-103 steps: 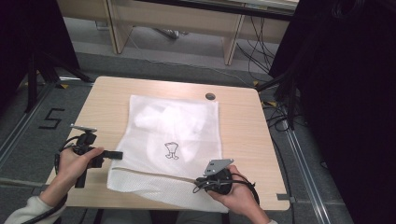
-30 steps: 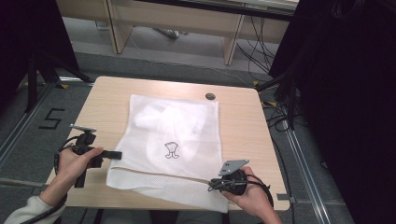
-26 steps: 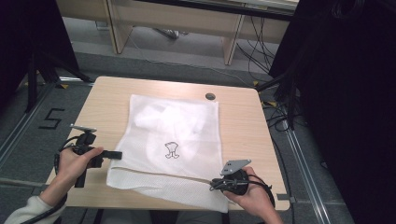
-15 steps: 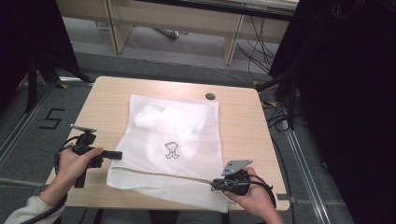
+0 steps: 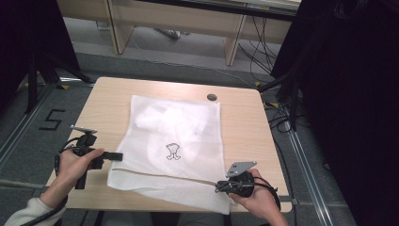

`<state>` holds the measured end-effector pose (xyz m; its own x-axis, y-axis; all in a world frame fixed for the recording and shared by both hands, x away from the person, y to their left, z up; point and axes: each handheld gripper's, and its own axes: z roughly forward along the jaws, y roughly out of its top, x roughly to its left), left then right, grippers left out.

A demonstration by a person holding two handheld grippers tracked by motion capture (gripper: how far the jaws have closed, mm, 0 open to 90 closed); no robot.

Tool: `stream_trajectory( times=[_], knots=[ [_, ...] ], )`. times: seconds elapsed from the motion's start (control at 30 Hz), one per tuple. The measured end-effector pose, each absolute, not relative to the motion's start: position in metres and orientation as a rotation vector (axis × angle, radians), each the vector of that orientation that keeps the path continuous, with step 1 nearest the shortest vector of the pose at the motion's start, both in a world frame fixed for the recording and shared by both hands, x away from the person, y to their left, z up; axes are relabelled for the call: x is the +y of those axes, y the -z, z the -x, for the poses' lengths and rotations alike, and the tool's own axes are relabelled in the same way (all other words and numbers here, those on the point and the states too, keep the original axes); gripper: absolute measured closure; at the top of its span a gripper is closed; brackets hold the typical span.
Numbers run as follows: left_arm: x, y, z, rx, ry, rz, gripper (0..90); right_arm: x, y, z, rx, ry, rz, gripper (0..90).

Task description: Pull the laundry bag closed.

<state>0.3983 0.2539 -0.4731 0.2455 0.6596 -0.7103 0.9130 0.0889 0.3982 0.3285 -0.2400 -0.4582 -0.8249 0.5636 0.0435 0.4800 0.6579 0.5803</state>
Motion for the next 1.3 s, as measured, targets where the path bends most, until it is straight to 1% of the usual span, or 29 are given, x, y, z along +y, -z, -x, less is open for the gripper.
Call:
stream_trajectory(
  times=[0.1, 0.2, 0.37, 0.47, 0.5, 0.6, 0.63, 0.93, 1.0, 1.03, 1.07, 1.1, 1.2, 1.23, 1.27, 1.3],
  knots=[
    [0.254, 0.473, -0.398, 1.487, 0.367, -1.639, 86.3, -0.245, 0.461, -0.331, 2.717, -0.906, -0.838, 82.7],
    [0.254, 0.473, -0.398, 1.486, 0.366, -1.64, 86.2, -0.248, 0.461, -0.328, 2.722, -0.914, -0.906, 82.8],
    [0.254, 0.474, -0.398, 1.487, 0.364, -1.638, 86.2, -0.254, 0.463, -0.329, 2.729, -0.891, -0.914, 82.8],
    [0.254, 0.474, -0.398, 1.489, 0.364, -1.644, 86.2, -0.257, 0.466, -0.332, 2.719, -0.884, -0.844, 82.8],
    [0.254, 0.474, -0.398, 1.49, 0.361, -1.646, 86.2, -0.256, 0.464, -0.329, 2.741, -0.884, -0.916, 82.8],
    [0.255, 0.474, -0.399, 1.484, 0.359, -1.647, 86.2, -0.258, 0.466, -0.332, 2.752, -0.85, -0.87, 82.8],
    [0.254, 0.474, -0.398, 1.493, 0.363, -1.644, 86.2, -0.258, 0.465, -0.33, 2.767, -0.827, -0.922, 82.8],
    [0.254, 0.474, -0.399, 1.492, 0.367, -1.644, 86.1, -0.262, 0.467, -0.332, 2.759, -0.803, -0.904, 82.8],
    [0.255, 0.474, -0.399, 1.494, 0.364, -1.647, 86.0, -0.26, 0.468, -0.33, 2.764, -0.819, -0.952, 82.7],
    [0.257, 0.476, -0.4, 1.447, 0.344, -1.677, 86.0, -0.261, 0.469, -0.332, 2.746, -0.818, -0.924, 82.7],
    [0.257, 0.477, -0.4, 1.448, 0.34, -1.683, 86.0, -0.261, 0.469, -0.331, 2.758, -0.809, -0.946, 82.7],
    [0.254, 0.475, -0.399, 1.494, 0.356, -1.656, 86.0, -0.261, 0.47, -0.332, 2.754, -0.815, -0.936, 82.7],
    [0.257, 0.476, -0.401, 1.444, 0.341, -1.672, 86.0, -0.261, 0.468, -0.332, 2.768, -0.789, -0.944, 82.8],
    [0.256, 0.475, -0.4, 1.451, 0.336, -1.67, 86.0, -0.262, 0.469, -0.333, 2.769, -0.794, -0.913, 82.7],
    [0.254, 0.474, -0.399, 1.496, 0.359, -1.646, 86.0, -0.262, 0.469, -0.333, 2.772, -0.793, -0.915, 82.7],
    [0.255, 0.475, -0.399, 1.481, 0.357, -1.661, 86.0, -0.262, 0.468, -0.332, 2.777, -0.784, -0.93, 82.7]
  ],
)
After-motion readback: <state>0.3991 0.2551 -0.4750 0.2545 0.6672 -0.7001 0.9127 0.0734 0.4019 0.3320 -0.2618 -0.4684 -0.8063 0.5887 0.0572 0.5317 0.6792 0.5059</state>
